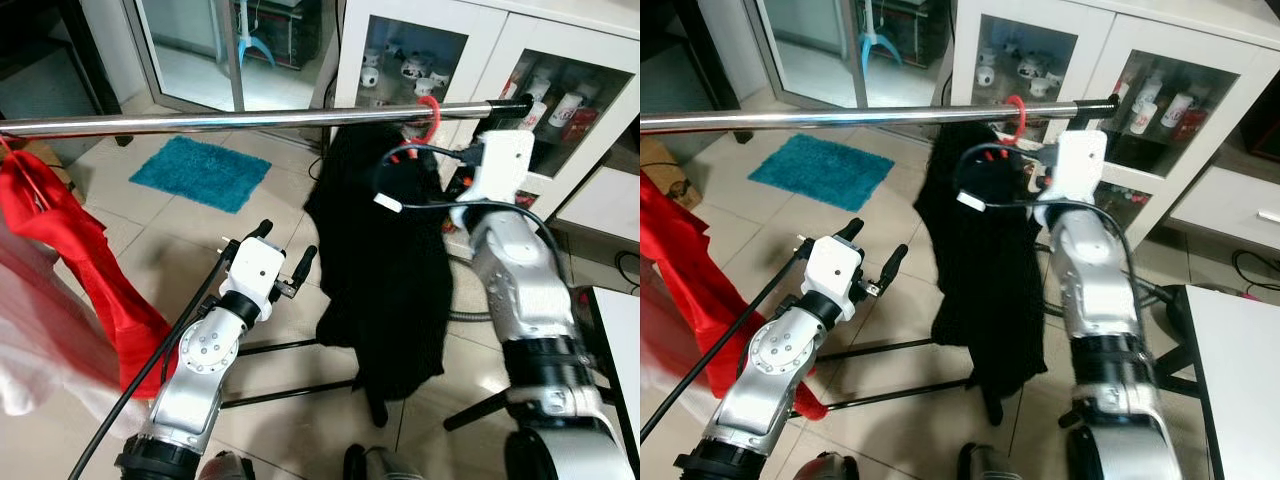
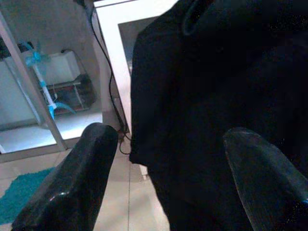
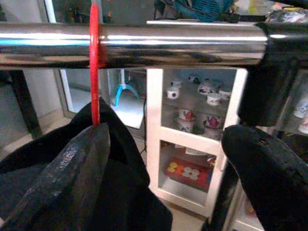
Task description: Hang hanger
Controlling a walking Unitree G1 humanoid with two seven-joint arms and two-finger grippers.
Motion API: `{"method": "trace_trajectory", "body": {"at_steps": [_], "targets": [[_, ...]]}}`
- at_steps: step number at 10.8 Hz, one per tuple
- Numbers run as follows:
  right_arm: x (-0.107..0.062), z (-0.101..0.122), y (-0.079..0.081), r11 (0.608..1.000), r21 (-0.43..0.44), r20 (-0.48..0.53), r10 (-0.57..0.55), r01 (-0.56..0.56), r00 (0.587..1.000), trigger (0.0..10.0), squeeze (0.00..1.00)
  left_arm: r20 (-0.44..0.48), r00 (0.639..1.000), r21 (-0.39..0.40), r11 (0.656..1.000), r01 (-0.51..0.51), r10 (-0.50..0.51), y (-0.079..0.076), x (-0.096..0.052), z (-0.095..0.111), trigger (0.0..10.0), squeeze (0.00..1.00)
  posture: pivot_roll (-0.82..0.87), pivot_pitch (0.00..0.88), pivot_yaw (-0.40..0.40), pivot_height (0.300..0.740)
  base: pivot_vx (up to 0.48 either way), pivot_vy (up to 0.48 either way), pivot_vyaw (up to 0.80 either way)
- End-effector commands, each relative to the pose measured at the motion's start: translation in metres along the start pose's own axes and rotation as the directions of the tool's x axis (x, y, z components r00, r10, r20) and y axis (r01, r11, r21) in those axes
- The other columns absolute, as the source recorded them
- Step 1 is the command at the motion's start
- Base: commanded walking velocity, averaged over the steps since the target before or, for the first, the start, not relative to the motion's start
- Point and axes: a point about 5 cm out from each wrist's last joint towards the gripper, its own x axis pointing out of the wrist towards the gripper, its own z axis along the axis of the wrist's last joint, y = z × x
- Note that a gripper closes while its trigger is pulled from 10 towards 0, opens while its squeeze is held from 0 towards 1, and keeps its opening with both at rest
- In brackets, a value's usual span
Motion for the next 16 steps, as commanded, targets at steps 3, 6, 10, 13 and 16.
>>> {"method": "trace_trajectory", "body": {"at_steps": [3,6,10,13,16], "targets": [[0.012,0.006,0.008,0.999,0.025,0.046,0.021,-0.022,0.999,10.0,0.0,-0.004,1.0,-0.003,1.0,0.015,-0.015,-0.003,0.001,0.001,10.0,0.0,-0.04,0.095,-0.027,0.74,0.0,0.0,0.0],[0.024,0.006,0.01,0.999,0.04,0.03,0.008,-0.01,1.0,10.0,0.0,-0.003,1.0,-0.001,1.0,0.008,-0.008,-0.002,0.001,0.001,10.0,0.0,-0.02,0.092,-0.033,0.74,0.0,0.0,0.0],[0.026,-0.012,0.001,0.958,0.282,-0.061,-0.028,0.044,0.998,10.0,0.0,-0.009,1.0,0.004,1.0,0.012,-0.011,-0.002,-0.001,-0.001,10.0,0.0,-0.02,0.086,-0.033,0.74,0.0,0.0,0.0],[0.022,0.014,0.006,0.987,0.157,0.122,0.026,-0.045,0.992,10.0,0.0,-0.007,1.0,0.018,1.0,0.022,-0.022,-0.003,-0.001,-0.001,10.0,0.0,-0.02,0.079,-0.034,0.74,0.0,0.0,0.0],[0.021,0.018,0.014,0.978,0.182,0.161,0.071,-0.1,0.984,10.0,0.0,-0.004,1.0,0.017,1.0,0.026,-0.025,-0.004,0.0,-0.001,10.0,0.0,-0.03,0.078,-0.035,0.74,0.0,0.0,0.0]]}}
